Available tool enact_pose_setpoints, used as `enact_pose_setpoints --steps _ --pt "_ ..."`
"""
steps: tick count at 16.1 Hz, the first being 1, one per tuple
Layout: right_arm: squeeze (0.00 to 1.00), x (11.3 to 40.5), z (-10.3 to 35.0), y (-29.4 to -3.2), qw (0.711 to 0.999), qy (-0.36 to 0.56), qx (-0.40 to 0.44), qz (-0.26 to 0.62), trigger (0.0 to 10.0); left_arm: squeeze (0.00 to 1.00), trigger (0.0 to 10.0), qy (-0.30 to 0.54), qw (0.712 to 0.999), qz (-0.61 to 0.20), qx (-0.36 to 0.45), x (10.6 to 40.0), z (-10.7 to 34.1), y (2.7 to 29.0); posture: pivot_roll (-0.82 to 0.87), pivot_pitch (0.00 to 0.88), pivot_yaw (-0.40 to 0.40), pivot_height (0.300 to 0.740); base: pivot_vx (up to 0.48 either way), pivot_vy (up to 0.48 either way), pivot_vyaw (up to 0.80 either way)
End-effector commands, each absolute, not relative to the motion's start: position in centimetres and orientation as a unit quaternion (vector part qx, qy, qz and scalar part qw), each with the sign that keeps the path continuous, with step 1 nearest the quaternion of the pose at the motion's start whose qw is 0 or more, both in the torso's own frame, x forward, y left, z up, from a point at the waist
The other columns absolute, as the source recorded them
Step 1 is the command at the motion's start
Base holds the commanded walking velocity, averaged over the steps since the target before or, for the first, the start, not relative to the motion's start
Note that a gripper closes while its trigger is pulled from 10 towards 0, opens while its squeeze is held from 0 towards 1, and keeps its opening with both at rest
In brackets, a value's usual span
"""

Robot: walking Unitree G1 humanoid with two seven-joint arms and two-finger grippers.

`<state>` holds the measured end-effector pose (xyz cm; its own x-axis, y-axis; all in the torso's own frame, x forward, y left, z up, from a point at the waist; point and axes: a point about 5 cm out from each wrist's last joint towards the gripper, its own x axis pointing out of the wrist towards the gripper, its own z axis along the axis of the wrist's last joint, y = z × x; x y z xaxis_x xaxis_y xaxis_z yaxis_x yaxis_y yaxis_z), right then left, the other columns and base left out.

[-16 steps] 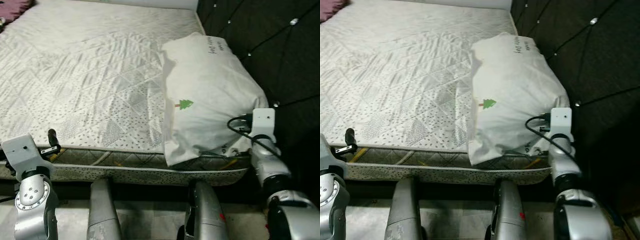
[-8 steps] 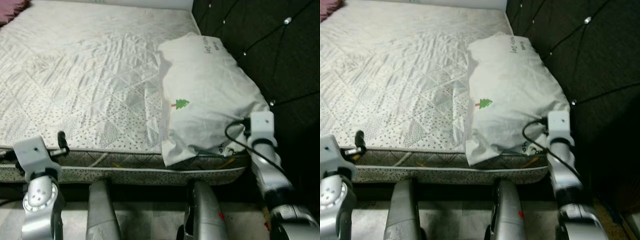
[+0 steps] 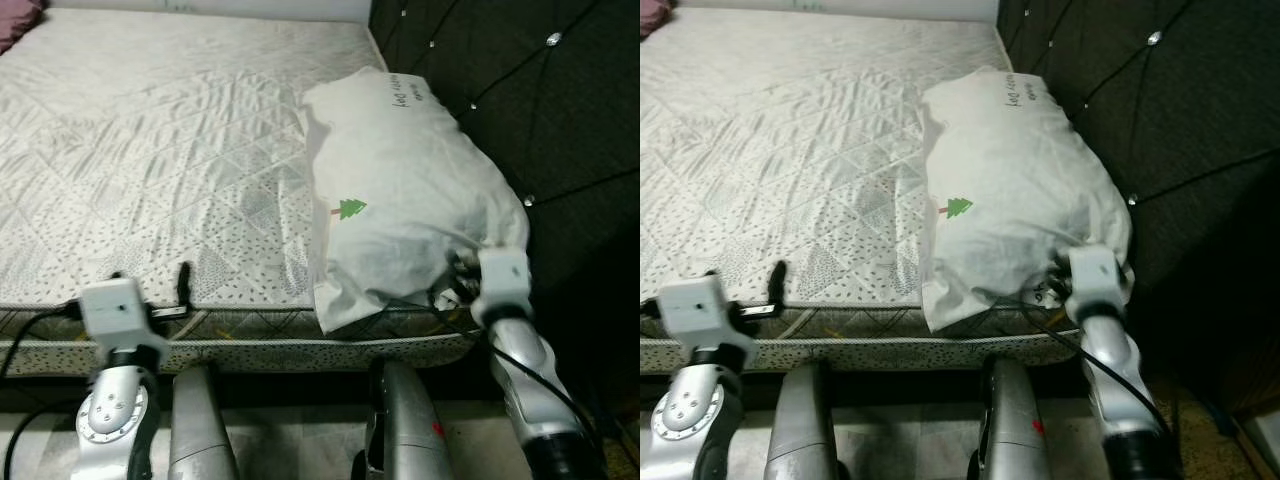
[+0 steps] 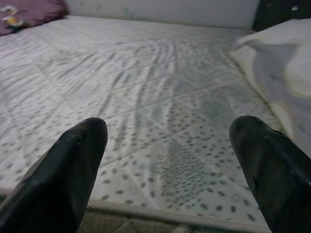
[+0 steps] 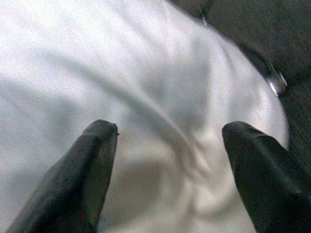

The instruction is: Clean up the room

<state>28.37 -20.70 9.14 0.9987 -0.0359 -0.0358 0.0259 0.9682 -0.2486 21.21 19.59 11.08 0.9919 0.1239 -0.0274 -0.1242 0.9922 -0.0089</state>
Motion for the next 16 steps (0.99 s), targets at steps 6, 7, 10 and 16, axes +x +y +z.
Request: enact_pose_setpoints --steps 6,7,10,16 --pt "1.00 29.3 12.6 -14.6 0.995 -0.031 -0.044 0.080 10.0 0.00 10.0 -0.007 1.000 -0.010 -0.004 21.7 12.4 18.4 0.03 0.000 -0.021 0.516 0.000 0.000 0.00" --pt "1.00 29.2 13.1 -14.0 0.995 -0.036 -0.030 0.084 10.0 0.00 10.0 -0.009 1.000 -0.015 -0.011 21.5 12.5 18.2 0.02 0.000 -0.029 0.516 0.000 0.000 0.00" --pt "0.00 28.1 13.0 -13.0 0.988 -0.042 -0.049 0.138 10.0 0.00 10.0 0.003 1.000 -0.017 -0.006 21.1 11.6 17.6 0.02 0.000 -0.030 0.521 0.000 0.000 0.00" --pt "0.00 29.4 16.9 -12.9 0.992 -0.060 -0.003 0.113 10.0 0.00 10.0 0.003 1.000 -0.011 -0.017 21.6 11.3 17.4 0.02 0.000 -0.033 0.581 0.000 0.000 0.00"
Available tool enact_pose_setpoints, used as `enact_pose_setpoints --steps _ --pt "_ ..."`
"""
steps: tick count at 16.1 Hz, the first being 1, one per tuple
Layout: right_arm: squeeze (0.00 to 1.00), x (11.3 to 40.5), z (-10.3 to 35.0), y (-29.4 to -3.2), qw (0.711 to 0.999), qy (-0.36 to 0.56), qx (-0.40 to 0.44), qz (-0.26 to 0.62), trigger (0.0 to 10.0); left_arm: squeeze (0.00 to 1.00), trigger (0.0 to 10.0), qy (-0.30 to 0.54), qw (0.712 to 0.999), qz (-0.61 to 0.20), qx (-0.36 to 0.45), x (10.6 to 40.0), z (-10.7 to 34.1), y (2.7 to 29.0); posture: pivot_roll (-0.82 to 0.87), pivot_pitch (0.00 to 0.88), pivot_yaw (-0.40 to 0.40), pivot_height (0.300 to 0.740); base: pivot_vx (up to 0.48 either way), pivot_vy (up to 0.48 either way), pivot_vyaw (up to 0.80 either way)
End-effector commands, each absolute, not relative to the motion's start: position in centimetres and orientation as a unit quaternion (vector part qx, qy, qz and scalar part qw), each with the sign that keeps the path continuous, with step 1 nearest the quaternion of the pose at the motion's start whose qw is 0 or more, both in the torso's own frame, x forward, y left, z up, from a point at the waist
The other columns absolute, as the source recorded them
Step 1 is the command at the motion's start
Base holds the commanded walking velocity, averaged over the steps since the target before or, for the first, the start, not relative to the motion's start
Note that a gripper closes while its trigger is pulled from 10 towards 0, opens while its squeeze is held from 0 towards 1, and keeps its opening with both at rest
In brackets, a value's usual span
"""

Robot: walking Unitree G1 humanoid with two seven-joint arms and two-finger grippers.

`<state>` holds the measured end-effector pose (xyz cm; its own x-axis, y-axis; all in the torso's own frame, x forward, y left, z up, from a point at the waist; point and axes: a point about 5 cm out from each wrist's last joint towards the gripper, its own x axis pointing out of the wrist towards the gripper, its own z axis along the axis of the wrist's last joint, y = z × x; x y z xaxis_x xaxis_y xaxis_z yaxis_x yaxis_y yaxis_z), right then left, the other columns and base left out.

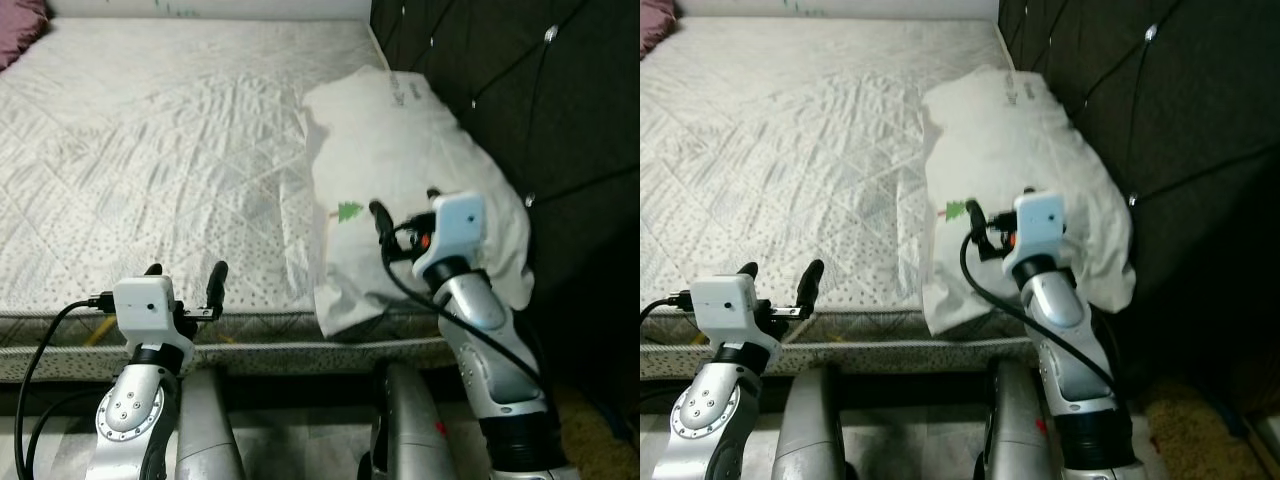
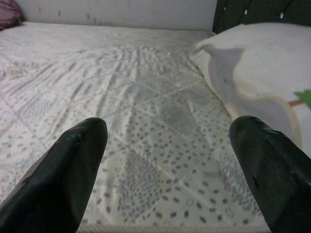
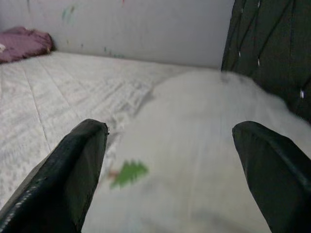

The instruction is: Clean up the room

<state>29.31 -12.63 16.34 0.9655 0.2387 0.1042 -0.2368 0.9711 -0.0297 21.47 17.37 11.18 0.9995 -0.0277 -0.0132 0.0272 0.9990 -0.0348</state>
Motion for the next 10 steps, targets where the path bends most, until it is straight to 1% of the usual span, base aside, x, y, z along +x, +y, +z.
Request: enact_pose_setpoints --steps 1,2,3,4,6,10 --pt "0.00 29.4 17.8 -12.8 0.991 -0.066 -0.003 0.117 10.0 0.00 10.0 -0.002 1.000 -0.012 -0.013 21.8 11.5 17.4 0.02 0.000 -0.035 0.596 0.000 0.000 0.00" --pt "0.00 29.5 18.0 -12.8 0.988 -0.073 -0.013 0.133 10.0 0.00 10.0 -0.003 1.000 -0.010 -0.011 21.9 11.6 17.6 0.01 0.000 -0.030 0.616 0.000 0.000 0.00" --pt "0.00 29.8 17.5 -13.1 0.988 -0.067 -0.025 0.137 10.0 0.00 10.0 -0.004 1.000 -0.009 -0.011 22.0 11.6 17.6 0.01 0.000 -0.035 0.626 0.000 0.000 0.00" --pt "0.00 30.4 16.7 -13.9 0.991 -0.050 -0.027 0.125 10.0 0.00 10.0 -0.009 1.000 -0.012 -0.009 22.1 11.7 17.5 0.02 0.000 -0.042 0.641 0.000 0.000 0.00" --pt "0.00 30.9 16.1 -14.7 0.993 -0.030 -0.026 0.107 10.0 0.00 10.0 -0.017 1.000 -0.007 -0.009 22.3 12.0 17.5 0.02 0.000 -0.045 0.666 0.000 0.000 0.00" --pt "0.00 30.7 15.7 -14.3 0.993 -0.018 -0.024 0.117 10.0 0.00 10.0 -0.014 1.000 -0.005 -0.007 22.1 11.8 17.4 0.02 0.000 -0.047 0.711 0.000 0.000 0.00"
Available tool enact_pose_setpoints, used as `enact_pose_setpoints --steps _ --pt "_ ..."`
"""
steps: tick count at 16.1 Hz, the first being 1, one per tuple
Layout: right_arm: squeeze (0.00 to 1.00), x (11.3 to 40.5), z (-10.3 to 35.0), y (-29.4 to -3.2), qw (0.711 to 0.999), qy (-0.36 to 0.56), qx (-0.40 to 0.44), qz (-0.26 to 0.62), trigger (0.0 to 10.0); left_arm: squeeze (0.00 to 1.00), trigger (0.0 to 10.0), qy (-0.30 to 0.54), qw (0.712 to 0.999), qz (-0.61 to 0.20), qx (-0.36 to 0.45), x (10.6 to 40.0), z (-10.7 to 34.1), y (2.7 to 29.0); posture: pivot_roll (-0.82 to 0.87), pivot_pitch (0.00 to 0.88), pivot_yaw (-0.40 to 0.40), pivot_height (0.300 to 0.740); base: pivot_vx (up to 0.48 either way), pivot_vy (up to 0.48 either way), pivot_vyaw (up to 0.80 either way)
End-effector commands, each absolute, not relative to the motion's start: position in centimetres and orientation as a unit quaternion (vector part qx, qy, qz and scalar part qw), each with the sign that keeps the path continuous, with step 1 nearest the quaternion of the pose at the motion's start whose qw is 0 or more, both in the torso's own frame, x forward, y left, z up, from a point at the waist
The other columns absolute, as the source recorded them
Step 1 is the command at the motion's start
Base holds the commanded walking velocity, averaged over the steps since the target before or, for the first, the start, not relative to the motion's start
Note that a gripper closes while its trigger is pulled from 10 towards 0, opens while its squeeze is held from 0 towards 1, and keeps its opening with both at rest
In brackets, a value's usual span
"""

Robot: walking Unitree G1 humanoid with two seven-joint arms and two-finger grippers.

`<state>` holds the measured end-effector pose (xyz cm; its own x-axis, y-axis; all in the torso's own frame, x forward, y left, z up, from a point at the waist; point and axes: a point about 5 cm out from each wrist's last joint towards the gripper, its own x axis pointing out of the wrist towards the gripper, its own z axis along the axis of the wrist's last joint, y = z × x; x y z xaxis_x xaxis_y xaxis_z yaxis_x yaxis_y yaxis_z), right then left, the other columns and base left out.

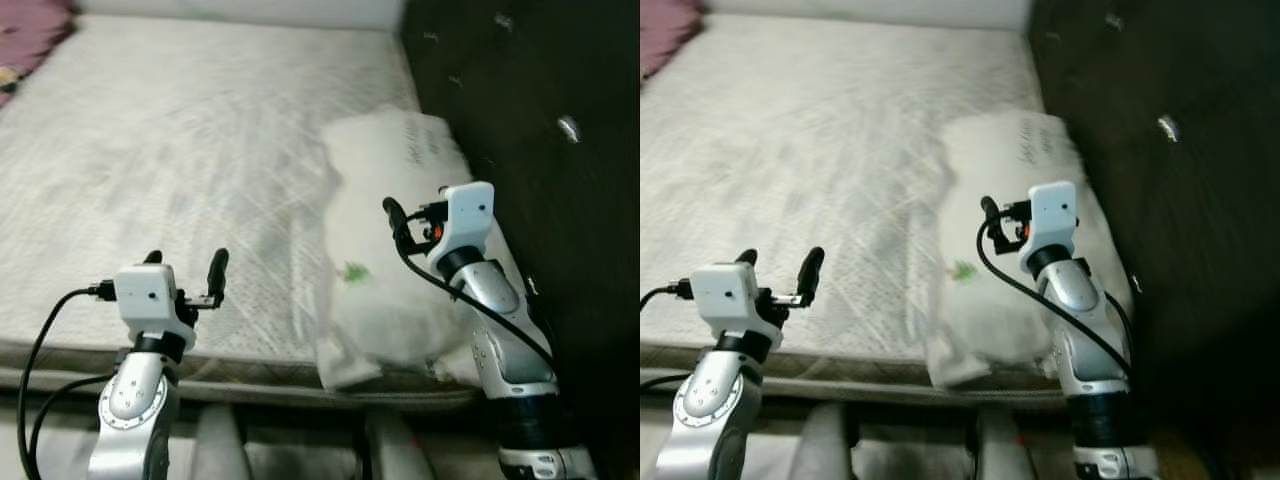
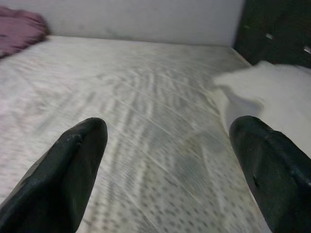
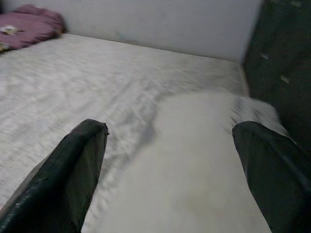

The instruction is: Clean up the room

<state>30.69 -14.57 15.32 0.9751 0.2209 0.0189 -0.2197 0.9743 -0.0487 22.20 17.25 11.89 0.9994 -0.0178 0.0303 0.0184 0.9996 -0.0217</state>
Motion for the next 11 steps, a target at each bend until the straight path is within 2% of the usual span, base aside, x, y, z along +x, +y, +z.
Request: enact_pose_setpoints --steps 1,3,7,11 --pt "0.00 30.6 15.5 -14.3 0.993 -0.017 -0.023 0.118 10.0 0.00 10.0 -0.014 1.000 -0.005 -0.007 22.1 11.8 17.4 0.02 0.000 -0.046 0.726 0.000 0.000 0.00" --pt "0.00 30.3 14.8 -14.5 0.993 -0.007 -0.022 0.112 10.0 0.00 10.0 0.005 1.000 0.014 -0.002 22.0 11.2 17.6 0.02 0.000 -0.043 0.740 0.000 0.000 0.00" --pt "0.00 29.3 12.2 -15.9 0.995 0.027 -0.035 0.089 10.0 0.00 10.0 0.013 1.000 0.019 0.007 21.9 10.7 17.3 0.01 0.000 -0.044 0.740 0.000 0.000 0.00" --pt "0.00 30.0 9.3 -17.8 0.991 0.099 -0.073 0.052 10.0 0.00 10.0 0.026 0.999 0.036 0.019 22.5 10.3 17.2 0.00 0.000 -0.013 0.740 0.000 0.000 0.00"
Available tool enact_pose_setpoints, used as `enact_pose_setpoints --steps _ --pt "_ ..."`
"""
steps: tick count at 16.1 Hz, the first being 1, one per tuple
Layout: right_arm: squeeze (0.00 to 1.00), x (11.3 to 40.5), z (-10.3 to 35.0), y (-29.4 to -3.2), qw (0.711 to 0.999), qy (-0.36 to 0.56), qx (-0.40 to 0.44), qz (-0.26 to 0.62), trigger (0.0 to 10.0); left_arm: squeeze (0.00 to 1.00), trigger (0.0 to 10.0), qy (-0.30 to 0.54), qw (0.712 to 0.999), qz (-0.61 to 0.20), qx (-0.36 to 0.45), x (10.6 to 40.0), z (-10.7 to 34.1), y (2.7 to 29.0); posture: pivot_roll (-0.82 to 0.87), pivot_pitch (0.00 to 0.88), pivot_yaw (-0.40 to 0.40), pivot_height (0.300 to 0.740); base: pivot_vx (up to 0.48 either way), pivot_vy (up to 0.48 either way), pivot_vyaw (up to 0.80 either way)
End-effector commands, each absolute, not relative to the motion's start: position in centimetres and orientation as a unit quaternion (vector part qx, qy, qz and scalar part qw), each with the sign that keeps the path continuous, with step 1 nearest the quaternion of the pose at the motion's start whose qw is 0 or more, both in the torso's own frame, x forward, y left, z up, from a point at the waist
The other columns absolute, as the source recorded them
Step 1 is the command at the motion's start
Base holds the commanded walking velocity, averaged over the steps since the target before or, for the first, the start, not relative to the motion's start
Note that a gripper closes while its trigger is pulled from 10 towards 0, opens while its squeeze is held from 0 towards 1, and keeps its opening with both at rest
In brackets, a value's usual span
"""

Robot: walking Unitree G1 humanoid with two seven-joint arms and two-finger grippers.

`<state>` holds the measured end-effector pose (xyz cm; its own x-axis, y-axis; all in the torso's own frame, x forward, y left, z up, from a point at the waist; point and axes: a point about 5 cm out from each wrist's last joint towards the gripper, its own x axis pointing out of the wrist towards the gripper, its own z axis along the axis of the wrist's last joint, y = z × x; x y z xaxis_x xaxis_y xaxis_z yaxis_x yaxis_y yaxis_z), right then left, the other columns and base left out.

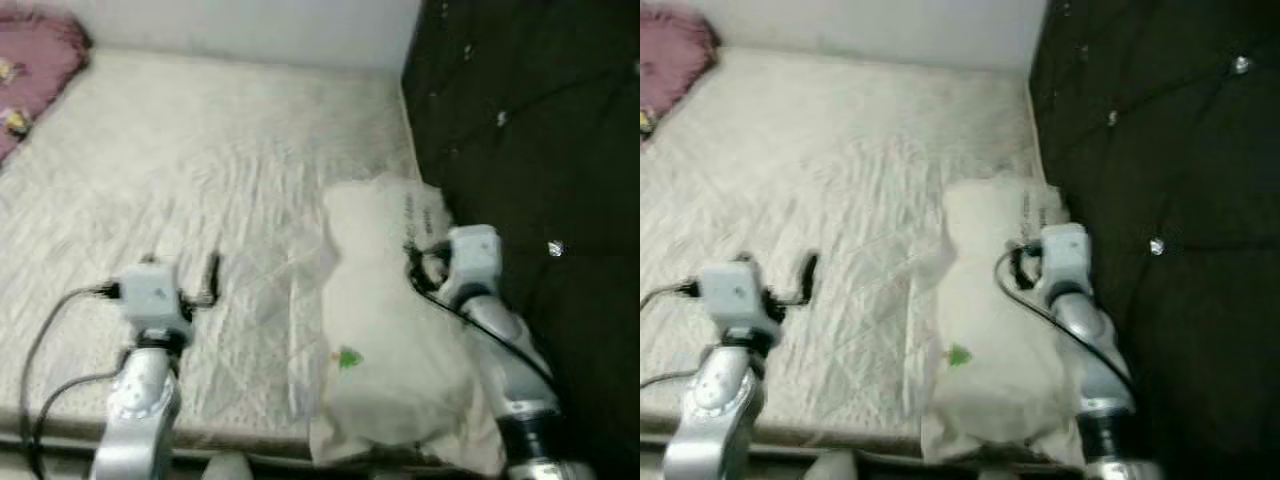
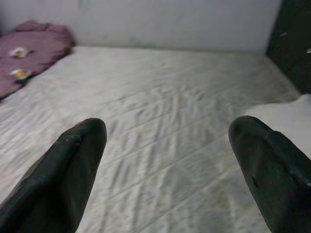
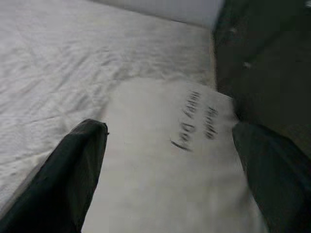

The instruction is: Clean up the room

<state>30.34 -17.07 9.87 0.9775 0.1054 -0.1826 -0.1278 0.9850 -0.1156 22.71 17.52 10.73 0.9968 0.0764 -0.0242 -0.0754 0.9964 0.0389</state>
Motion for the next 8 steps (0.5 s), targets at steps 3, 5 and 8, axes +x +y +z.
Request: enact_pose_setpoints --steps 3,5,8 --pt "0.00 31.4 8.5 -16.6 0.981 0.128 -0.100 0.103 10.0 0.00 10.0 0.036 0.999 0.033 0.011 23.0 9.6 17.0 -0.02 0.000 0.037 0.740 0.000 0.000 0.00" --pt "0.00 31.9 8.9 -15.5 0.980 0.107 -0.084 0.143 10.0 0.00 10.0 0.042 0.999 0.030 0.008 23.2 9.1 16.8 -0.03 0.000 0.054 0.740 0.000 0.000 0.00" --pt "0.00 31.8 9.5 -15.1 0.987 0.081 -0.078 0.119 10.0 0.00 10.0 0.044 0.998 0.042 0.006 22.8 8.5 17.3 0.00 0.000 0.020 0.740 0.000 0.000 0.00"
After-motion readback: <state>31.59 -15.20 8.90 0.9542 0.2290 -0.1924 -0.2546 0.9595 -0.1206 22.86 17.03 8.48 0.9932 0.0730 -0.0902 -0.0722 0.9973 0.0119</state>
